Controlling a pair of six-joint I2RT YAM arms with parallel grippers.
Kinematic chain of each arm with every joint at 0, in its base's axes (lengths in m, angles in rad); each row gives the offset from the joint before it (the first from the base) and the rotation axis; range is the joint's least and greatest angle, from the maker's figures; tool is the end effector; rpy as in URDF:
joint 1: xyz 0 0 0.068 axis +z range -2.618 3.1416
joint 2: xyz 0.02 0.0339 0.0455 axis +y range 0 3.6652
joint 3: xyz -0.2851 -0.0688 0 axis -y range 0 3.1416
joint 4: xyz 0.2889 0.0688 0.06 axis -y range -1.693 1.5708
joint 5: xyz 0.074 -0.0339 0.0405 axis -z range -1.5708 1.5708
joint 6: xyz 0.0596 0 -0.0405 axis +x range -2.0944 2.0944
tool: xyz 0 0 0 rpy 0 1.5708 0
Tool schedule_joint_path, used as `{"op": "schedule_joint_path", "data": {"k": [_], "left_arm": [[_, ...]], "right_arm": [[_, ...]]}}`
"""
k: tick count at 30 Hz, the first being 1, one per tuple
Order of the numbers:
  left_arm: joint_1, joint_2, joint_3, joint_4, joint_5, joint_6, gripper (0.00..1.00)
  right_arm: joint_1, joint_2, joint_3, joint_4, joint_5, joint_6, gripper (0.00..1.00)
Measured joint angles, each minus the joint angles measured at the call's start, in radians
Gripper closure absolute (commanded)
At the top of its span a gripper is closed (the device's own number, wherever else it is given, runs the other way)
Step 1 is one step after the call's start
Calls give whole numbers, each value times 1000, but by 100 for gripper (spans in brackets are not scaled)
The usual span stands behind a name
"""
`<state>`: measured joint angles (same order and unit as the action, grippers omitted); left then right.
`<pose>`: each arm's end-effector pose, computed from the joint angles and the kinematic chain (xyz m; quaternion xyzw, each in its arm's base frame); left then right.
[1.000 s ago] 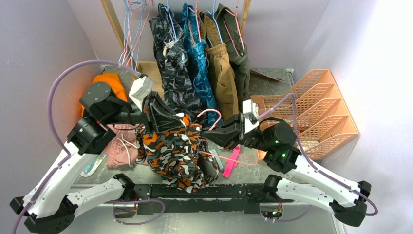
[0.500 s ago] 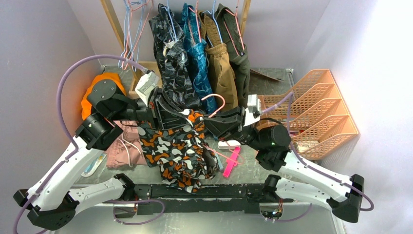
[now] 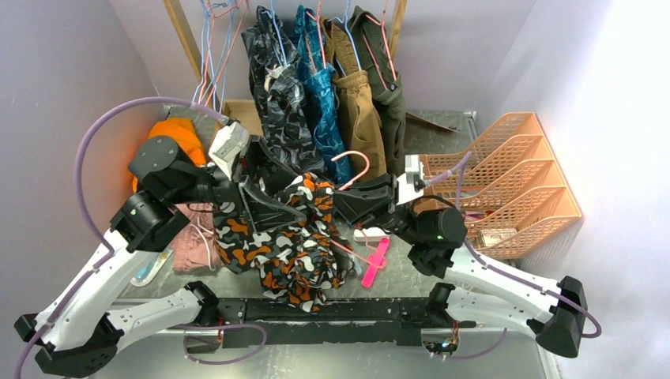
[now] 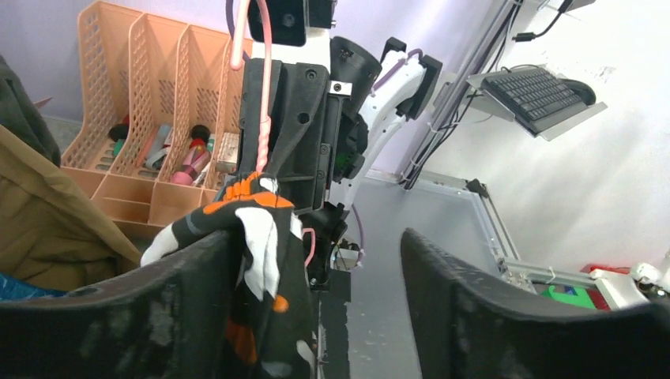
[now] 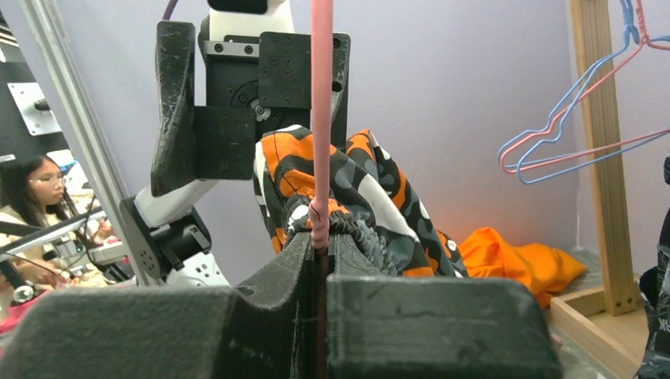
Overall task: Place the shorts on the hanger
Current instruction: Hang the shorts on the hanger.
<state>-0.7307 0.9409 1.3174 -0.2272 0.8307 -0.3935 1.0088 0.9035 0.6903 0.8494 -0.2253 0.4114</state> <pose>0.1282 -0.1740 0.5229 0.4016 0.5372 -0.5923 0.4464 0.1192 0.2143 0.4134 -0.2276 0.3983 0.6167 0.6397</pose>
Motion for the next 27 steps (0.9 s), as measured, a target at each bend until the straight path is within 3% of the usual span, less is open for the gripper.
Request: {"op": "schedule_joint_path", "data": {"k": [4,16,23,27], "left_arm": [[0,-35,35,-48,-35,32,6],[0,-185,110,-124,-195,108,6],[0,-310,49,-150,-384,139,12],[0,-306,13,-166,-428,139,27]], "right_arm": [[0,-29,-31,43,15,24,100],[1,-125,-66,93,13,58,100],[1,-255,-75,18,6,43,100],[1,-282,-75,-3,-8,42,100]]}}
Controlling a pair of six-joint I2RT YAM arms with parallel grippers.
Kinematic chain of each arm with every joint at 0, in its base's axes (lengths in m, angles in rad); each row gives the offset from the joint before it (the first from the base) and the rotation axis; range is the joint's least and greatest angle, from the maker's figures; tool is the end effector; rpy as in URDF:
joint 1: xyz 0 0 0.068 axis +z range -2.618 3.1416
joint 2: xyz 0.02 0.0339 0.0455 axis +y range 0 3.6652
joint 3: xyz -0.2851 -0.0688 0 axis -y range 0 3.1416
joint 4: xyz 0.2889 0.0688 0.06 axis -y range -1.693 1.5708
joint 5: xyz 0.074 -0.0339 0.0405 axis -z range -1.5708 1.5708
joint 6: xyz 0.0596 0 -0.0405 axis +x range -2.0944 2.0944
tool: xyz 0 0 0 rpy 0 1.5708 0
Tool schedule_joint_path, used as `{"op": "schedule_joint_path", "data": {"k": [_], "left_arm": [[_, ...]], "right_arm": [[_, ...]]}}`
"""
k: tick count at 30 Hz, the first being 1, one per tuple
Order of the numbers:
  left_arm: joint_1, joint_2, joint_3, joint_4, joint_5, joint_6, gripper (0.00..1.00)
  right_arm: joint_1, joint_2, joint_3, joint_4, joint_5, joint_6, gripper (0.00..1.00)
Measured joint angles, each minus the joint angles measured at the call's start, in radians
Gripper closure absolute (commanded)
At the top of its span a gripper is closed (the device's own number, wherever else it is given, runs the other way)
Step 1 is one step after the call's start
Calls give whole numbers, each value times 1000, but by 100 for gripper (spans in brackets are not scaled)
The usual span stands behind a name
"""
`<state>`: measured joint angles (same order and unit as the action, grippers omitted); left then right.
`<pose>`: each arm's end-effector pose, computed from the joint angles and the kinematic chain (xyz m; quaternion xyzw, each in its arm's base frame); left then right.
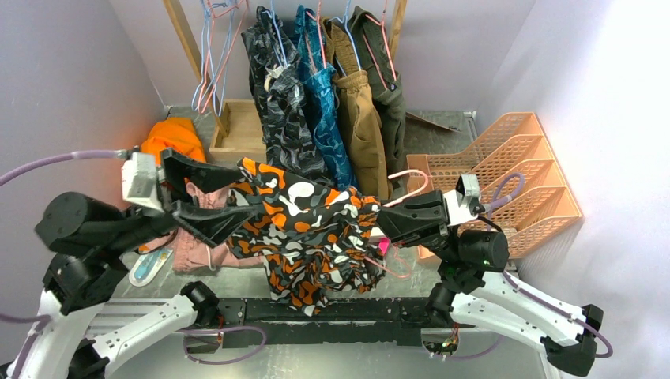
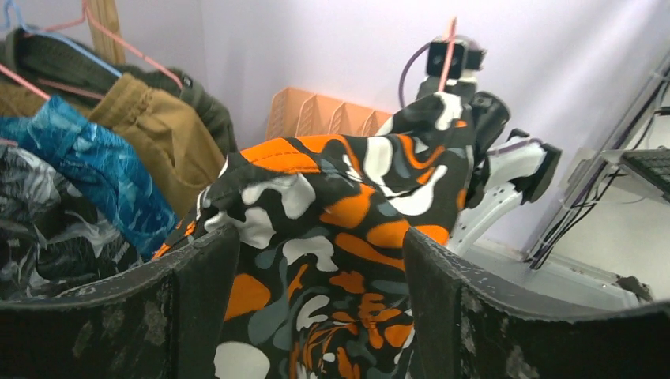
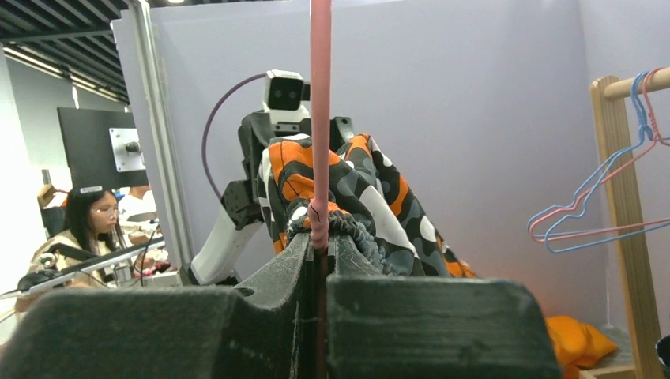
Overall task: Place the shorts on the hanger
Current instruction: Hang the shorts on the hanger.
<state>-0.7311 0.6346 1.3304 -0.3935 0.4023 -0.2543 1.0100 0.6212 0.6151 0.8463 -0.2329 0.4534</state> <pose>0.0564 -0.0819 0.5521 0.2935 0.5262 -0.4776 0.6394 0.0764 0.1475 0.4360 -0.2018 0.3113 0.6507 0.6625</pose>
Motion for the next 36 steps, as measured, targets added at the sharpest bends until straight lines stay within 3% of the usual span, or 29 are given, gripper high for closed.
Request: {"op": "schedule_joint_path", "data": {"k": [4,6,8,11,13,27,36], "left_arm": [[0,51,-23,-22,-16,-2,76],[0,78,-30,-35,-24,-4,84],[0,87,-31,-40,-28,-24,73],[-7,76,-30,-47,-14,-31,23],[-6,71,-26,-70,-17,-16,2],[-6,47,209,-127,58,64,1],[-6,381,227,-140,330,84,0]], "right_arm": [[0,6,0,-9,-21,6,100],[0,7,0,-12,-29,11,100],[-4,0,0,-14,-27,8,100],[-4,-9,1,-22,-33,6,100],[-1,-13,3,-32,-33,11,100],[0,-100,39,-311,-50,-124,100],[0,-93,39,-410,-94,-163,100]]}}
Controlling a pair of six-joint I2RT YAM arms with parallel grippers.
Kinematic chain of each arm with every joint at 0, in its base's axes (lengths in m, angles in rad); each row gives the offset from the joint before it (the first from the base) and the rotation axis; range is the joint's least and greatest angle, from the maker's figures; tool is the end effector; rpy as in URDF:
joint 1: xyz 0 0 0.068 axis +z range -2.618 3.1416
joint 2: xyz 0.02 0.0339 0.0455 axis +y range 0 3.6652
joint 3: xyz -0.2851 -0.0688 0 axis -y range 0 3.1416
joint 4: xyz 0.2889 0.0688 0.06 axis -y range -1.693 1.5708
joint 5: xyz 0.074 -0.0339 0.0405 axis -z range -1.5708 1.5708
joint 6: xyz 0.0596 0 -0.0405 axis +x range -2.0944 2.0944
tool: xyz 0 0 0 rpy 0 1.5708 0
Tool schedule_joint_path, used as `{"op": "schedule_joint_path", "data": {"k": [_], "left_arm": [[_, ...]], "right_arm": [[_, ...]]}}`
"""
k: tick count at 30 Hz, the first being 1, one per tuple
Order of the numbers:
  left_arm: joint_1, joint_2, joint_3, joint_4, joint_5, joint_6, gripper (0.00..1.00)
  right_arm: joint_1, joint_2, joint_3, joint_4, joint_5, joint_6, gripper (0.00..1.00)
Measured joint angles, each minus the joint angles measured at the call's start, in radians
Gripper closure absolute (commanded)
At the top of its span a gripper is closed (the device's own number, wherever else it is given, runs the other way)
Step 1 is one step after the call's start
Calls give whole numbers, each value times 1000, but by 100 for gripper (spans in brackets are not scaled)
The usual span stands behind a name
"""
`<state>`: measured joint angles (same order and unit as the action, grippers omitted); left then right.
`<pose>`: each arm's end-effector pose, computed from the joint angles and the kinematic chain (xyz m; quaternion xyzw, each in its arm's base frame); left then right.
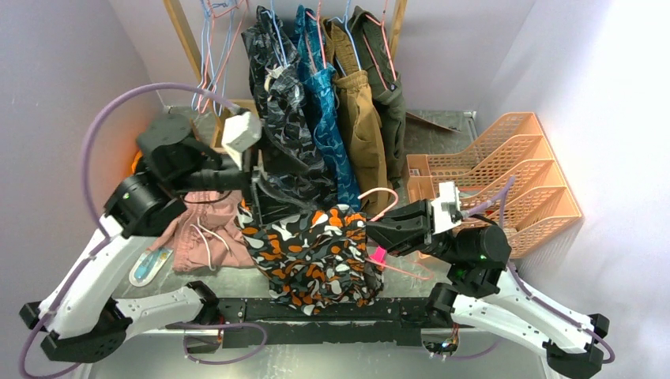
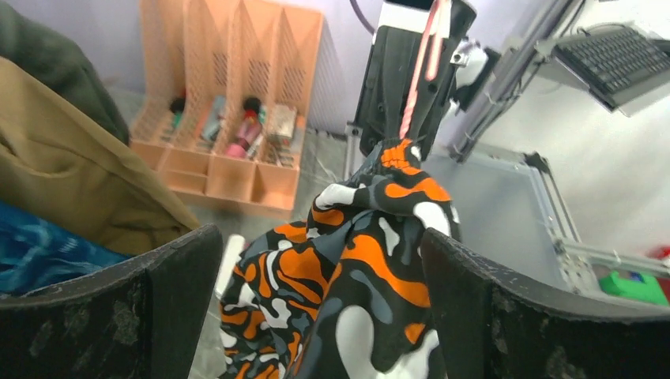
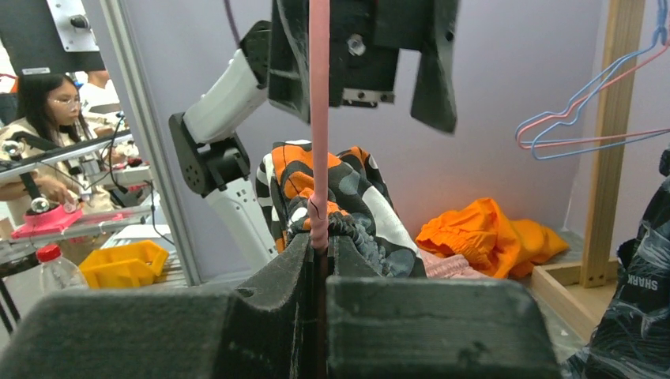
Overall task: Place the shorts on the hanger
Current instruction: Hang the shorts on the hanger.
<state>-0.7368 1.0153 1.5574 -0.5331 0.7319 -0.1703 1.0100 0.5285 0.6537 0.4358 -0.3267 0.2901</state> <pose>0.1247 -0.1669 0.5572 0.4277 0.5601 -0.5170 0.4858 0.0707 0.1485 0.4223 -0.3013 0.3966 0.5853 0.6398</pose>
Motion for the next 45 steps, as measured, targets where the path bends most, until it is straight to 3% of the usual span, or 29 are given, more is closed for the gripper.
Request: {"op": "schedule_joint_path", "data": {"k": [8,25,34,39,42,45], "left_arm": [[-17,34,-43,-12,119,45,1],[-46,5,-124,-102,124,164,0],[-72,5,-201,-161,83,202,18],[-87,21,-227,-186,64,218,46],[-96,36,-227,-201,55,225,50],[-100,39,-227,-205,51,227,47]], "right_arm": [[0,53,-6,23,-45,0,100],[0,168,2,24,-60,-22,100],[0,211,37,31,-73,-23,100],[0,238,57,33,-88,-24,100],[-1,251,63,30,-93,-26,100],[-1,264,64,30,-96,-26,100]]}}
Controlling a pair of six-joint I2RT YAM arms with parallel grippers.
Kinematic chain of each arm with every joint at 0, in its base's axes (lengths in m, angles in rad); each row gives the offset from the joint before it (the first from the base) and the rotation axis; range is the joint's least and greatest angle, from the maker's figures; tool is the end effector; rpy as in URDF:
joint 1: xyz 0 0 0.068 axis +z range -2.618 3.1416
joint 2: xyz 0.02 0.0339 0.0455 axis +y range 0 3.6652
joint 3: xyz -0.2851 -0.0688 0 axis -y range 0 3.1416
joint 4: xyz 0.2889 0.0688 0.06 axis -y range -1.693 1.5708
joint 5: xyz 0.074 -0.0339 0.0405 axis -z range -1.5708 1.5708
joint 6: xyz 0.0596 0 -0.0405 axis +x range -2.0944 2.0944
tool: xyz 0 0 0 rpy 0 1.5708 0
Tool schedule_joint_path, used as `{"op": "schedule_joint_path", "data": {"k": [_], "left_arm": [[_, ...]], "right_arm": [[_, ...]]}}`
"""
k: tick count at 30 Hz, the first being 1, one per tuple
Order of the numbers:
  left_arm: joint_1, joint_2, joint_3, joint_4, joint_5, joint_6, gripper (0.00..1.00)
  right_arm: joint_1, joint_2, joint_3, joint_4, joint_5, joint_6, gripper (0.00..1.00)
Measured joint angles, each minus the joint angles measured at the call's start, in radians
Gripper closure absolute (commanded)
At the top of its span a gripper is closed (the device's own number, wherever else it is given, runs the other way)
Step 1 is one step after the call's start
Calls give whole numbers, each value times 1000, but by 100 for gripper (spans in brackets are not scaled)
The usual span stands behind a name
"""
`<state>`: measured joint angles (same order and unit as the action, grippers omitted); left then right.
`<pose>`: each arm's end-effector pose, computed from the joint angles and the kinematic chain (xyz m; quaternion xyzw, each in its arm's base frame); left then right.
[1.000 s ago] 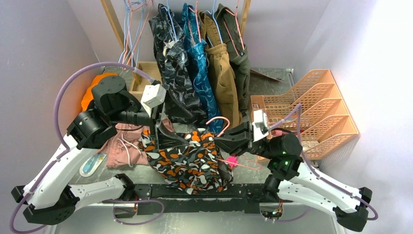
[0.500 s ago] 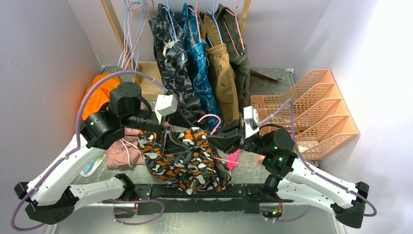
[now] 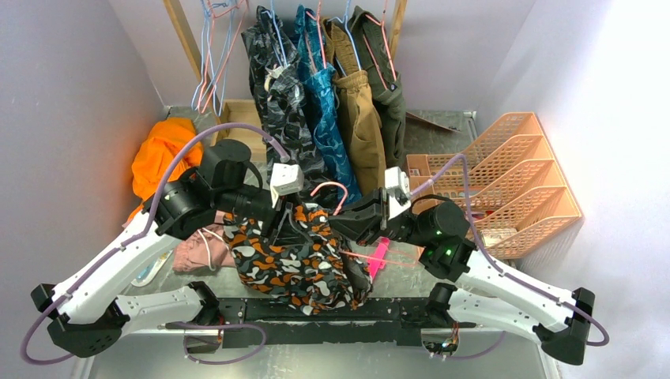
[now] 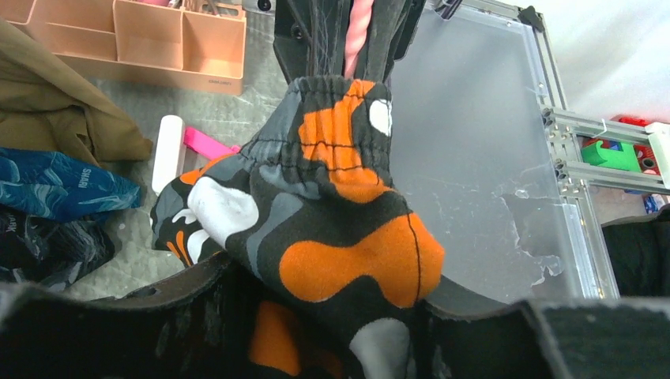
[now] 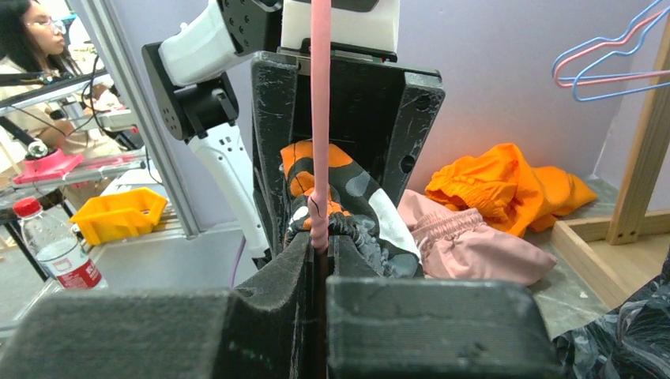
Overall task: Place the shorts on the hanger
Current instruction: Hang the shorts on the hanger.
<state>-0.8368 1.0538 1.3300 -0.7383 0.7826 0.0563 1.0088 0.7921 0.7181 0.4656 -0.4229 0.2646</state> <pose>0.1327 -0.2099 0.4460 0.5205 0.6222 -0.4850 0.3267 0.1024 0.2085 0.4039 -0.3602 0.4430 0.5770 0.5840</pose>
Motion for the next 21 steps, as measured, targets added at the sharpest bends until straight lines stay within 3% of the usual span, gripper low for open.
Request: {"op": "schedule_joint_path", "data": {"k": [2,5,6,10,14,21], "left_arm": [[-3,0,0,0,-4,0,51],[-6,0,0,2,-8,-6,90],[-8,-1,0,5,-18,-10,93],[-10,-3,-7,31,-41,-20,93],[-20,-30,-31,55,-51,-11,93],[-24,-147,-136,152,-127,-31,93]], "right_arm": [[0,6,1,1,-4,0,100],[0,10,2,2,-7,0,100],[-1,11,2,2,-10,4,100],[0,14,6,-3,-23,8,100],[-3,15,35,-62,-9,6,84],[0,-10,88,-150,9,-8,80]]}}
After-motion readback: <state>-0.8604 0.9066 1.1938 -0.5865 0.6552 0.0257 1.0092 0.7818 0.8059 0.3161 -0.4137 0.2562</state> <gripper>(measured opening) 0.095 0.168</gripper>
